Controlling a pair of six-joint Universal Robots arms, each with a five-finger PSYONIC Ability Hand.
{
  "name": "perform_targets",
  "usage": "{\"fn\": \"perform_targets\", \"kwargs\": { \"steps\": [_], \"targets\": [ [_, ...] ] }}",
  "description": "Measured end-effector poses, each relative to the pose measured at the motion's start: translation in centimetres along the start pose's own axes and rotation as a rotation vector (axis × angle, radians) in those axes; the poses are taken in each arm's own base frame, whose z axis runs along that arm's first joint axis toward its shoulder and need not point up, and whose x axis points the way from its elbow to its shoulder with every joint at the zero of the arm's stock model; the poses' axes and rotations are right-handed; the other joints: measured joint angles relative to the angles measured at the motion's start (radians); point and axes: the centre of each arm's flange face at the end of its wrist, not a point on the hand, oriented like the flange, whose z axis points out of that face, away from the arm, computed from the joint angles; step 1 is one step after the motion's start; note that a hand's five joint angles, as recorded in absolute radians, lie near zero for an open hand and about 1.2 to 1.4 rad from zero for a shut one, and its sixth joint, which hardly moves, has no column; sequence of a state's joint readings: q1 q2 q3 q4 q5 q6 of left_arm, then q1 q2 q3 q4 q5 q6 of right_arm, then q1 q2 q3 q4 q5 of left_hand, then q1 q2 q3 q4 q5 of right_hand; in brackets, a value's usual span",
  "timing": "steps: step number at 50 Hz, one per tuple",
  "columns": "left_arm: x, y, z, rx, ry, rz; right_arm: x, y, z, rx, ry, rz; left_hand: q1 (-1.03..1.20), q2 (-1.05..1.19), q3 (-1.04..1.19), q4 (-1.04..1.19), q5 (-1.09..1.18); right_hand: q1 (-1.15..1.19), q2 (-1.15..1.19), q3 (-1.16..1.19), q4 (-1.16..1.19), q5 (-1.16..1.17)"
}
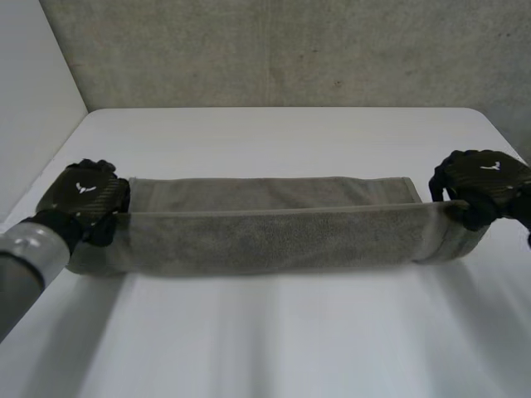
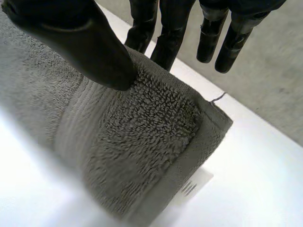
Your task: Fold the towel.
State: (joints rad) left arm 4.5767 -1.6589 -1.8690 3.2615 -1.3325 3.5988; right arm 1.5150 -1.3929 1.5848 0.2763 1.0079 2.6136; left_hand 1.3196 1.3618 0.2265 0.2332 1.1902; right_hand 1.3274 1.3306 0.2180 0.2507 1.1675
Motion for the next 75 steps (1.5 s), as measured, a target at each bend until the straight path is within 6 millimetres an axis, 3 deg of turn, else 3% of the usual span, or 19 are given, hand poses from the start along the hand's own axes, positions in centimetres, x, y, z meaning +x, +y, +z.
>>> {"fn": "perform_targets", "kwargs": {
  "steps": [9,16,24,36,48,50,52,56,60,62,64,70,75],
  "targets": [
    [-1.0,1.1,7.8,-0.017,0.016,-0.002,-0.8,1.0,7.1,-0.018,-0.089,-0.032,0.004,0.0,0.0,0.0,0.0,0.0,0.002,0.0,0.0,0.012],
    [-1.4,1.2,12.7,0.032,0.008,0.013,-1.1,1.6,11.7,0.029,-0.089,-0.074,0.004,0.0,0.0,0.0,0.0,0.0,0.002,0.0,0.0,0.014],
    [-0.7,1.5,16.1,0.078,0.015,0.032,-0.3,1.9,15.5,0.105,-0.009,-0.102,0.004,0.0,0.0,0.0,0.0,0.0,0.002,0.0,0.0,0.014],
    [0.4,3.6,18.9,0.083,0.01,0.14,1.2,2.3,18.9,0.166,0.066,-0.09,0.004,0.0,0.0,0.0,0.0,0.0,0.002,0.0,0.0,0.014],
    [0.1,4.4,20.2,0.117,-0.064,0.167,1.2,3.2,20.8,0.173,0.09,-0.101,0.004,-0.003,0.0,0.0,-0.003,0.0,0.002,0.0,0.0,0.014],
    [0.2,4.5,20.2,0.119,-0.063,0.167,1.0,3.3,20.9,0.172,0.088,-0.101,-0.064,-0.098,0.0,0.0,-0.093,0.0,0.002,0.0,0.0,0.014],
    [0.4,4.5,20.2,0.12,-0.061,0.167,0.7,3.3,21.0,0.172,0.086,-0.102,-0.267,-0.314,0.0,0.0,-0.314,-0.05,-0.043,0.0,0.0,-0.046],
    [0.9,4.3,19.9,0.118,-0.054,0.166,0.4,3.3,21.2,0.178,0.087,-0.108,-0.93,-0.988,0.0,0.0,-0.991,-0.458,-0.461,0.0,0.0,-0.465],
    [1.1,3.8,19.3,0.114,-0.061,0.167,0.4,2.7,21.0,0.205,0.105,-0.119,-1.015,-1.09,0.0,0.0,-1.127,-0.764,-0.763,0.0,0.0,-0.812],
    [0.9,3.2,18.8,0.113,-0.076,0.167,0.6,1.9,20.5,0.235,0.125,-0.129,-1.022,-1.093,0.0,0.0,-1.128,-0.943,-0.946,0.0,0.0,-1.03],
    [0.7,2.8,18.3,0.11,-0.088,0.166,0.8,1.0,20.0,0.262,0.142,-0.138,-1.022,-1.095,0.0,0.0,-1.128,-1.035,-1.042,0.0,0.0,-1.104],
    [-0.3,1.9,16.5,0.089,-0.126,0.159,1.1,-1.6,17.5,0.337,0.187,-0.161,-1.022,-1.095,0.0,0.0,-1.128,-1.077,-1.078,0.0,0.0,-1.104],
    [-0.7,1.8,14.0,0.051,-0.129,0.146,0.5,-1.9,14.6,0.313,0.184,-0.15,-1.022,-1.096,0.0,0.0,-1.128,-1.077,-1.078,0.0,0.0,-1.104]
  ]
}}
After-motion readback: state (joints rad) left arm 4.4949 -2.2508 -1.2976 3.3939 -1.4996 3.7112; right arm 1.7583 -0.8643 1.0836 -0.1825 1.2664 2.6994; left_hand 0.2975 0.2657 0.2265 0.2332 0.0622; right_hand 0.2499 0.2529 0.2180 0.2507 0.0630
